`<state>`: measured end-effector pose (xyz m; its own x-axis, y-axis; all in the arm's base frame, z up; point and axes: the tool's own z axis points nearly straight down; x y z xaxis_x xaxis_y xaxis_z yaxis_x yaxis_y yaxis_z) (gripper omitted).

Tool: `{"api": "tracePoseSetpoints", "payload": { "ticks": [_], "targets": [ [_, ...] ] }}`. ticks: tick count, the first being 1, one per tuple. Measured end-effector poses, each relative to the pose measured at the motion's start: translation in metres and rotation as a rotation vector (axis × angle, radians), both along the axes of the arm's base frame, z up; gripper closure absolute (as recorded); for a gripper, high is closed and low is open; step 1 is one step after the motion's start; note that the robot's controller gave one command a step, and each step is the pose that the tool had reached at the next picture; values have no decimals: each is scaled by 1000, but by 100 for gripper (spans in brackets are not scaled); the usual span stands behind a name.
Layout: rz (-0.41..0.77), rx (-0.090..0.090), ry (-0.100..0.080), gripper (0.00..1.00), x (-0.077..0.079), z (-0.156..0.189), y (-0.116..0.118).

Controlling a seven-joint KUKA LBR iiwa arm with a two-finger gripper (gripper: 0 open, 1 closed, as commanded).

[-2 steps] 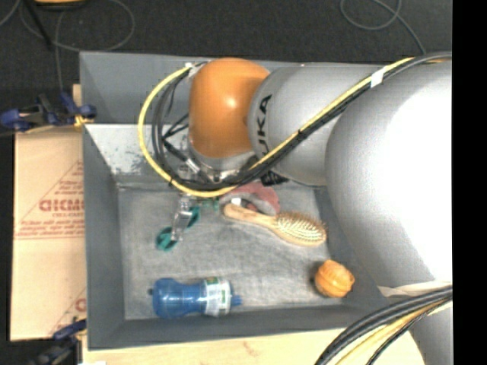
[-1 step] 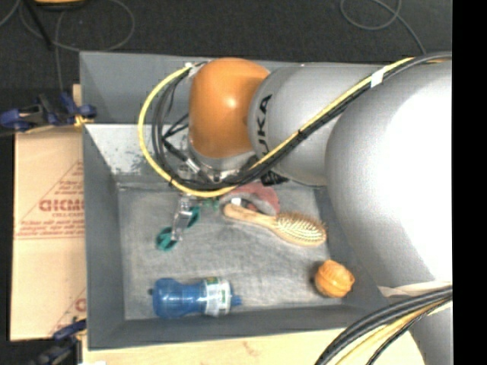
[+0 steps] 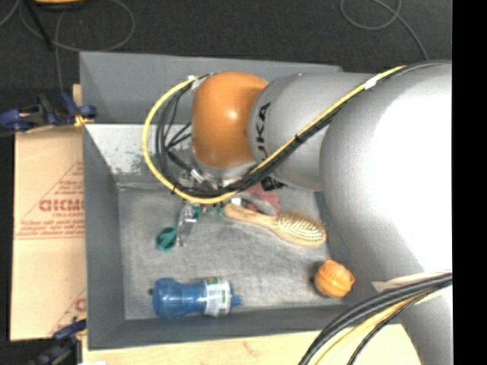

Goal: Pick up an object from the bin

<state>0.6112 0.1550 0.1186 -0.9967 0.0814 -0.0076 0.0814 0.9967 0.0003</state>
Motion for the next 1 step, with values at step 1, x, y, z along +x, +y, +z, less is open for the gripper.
{"api": "tracePoseSetpoints", "payload": {
  "ticks": [1],
  "targets": [
    [121, 0, 1, 100, -9, -43, -14]
  ]
}}
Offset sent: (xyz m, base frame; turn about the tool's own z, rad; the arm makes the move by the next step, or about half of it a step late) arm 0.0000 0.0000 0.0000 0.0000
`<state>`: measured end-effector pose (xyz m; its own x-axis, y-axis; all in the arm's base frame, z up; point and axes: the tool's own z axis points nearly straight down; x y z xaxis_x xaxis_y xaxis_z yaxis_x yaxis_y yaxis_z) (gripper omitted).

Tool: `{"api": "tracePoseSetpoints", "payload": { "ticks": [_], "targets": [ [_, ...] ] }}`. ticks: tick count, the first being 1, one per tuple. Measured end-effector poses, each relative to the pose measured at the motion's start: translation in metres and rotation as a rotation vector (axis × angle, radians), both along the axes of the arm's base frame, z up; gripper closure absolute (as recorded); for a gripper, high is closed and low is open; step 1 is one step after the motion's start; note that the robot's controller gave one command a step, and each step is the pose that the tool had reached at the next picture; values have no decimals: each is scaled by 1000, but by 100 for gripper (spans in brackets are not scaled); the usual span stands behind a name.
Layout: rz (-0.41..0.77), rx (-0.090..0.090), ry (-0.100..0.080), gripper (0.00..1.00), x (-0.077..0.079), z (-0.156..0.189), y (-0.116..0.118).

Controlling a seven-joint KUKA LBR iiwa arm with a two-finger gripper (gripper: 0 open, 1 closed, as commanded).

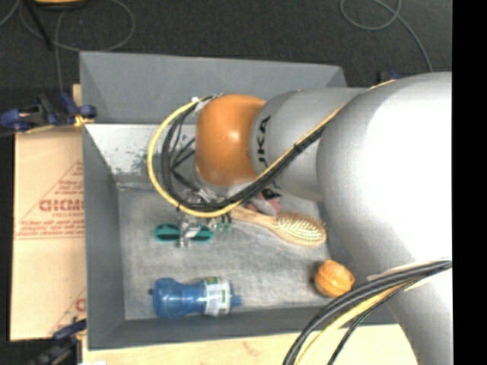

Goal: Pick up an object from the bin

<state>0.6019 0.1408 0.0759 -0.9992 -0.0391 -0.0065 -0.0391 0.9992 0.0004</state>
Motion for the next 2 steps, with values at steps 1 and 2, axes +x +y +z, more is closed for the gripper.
{"api": "tracePoseSetpoints", "payload": {
  "ticks": [1, 2],
  "targets": [
    [-1, 0, 0, 100, 0, 0, 0],
    [12, 1, 3, 100, -10, 119, 18]
  ]
}}
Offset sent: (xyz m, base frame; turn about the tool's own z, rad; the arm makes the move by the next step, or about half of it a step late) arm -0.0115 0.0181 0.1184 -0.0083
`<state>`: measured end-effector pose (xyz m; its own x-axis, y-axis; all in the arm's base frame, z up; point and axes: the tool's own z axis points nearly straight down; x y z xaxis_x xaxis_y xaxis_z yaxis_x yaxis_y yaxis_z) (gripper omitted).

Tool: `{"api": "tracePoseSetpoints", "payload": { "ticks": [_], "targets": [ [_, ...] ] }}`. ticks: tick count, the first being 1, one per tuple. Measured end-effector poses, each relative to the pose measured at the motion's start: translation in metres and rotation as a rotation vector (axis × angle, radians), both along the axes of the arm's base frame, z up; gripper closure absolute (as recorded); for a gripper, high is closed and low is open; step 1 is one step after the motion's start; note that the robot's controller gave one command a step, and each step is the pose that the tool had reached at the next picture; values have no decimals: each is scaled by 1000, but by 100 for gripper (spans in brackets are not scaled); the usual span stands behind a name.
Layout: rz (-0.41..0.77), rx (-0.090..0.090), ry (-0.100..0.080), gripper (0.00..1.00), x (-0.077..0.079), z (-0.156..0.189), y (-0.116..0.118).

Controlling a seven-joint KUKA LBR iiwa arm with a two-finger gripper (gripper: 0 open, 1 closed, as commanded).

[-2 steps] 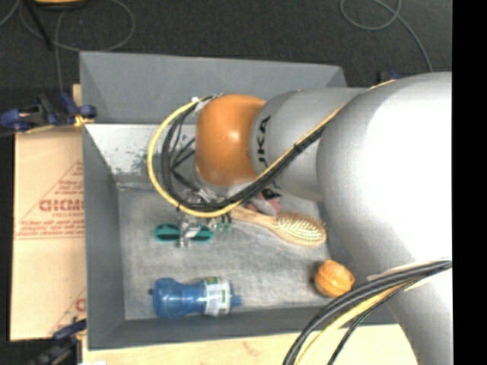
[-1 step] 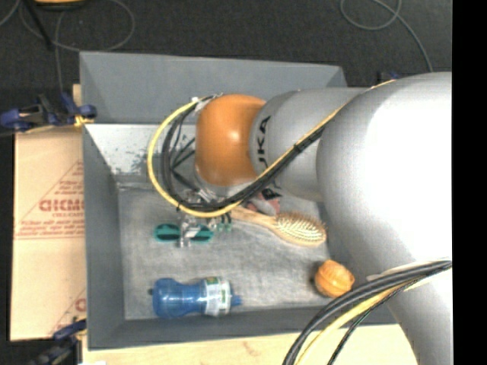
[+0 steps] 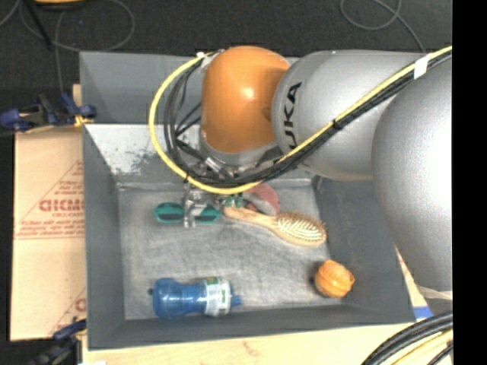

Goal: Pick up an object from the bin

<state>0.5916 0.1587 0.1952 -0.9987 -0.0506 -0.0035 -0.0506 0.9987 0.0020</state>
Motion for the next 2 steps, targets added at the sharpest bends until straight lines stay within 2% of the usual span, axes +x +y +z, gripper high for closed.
{"api": "tracePoseSetpoints", "payload": {
  "ticks": [1, 2],
  "targets": [
    [0, 0, 0, 100, 0, 0, 0],
    [6, -2, 3, 100, 1, 36, 1]
  ]
}}
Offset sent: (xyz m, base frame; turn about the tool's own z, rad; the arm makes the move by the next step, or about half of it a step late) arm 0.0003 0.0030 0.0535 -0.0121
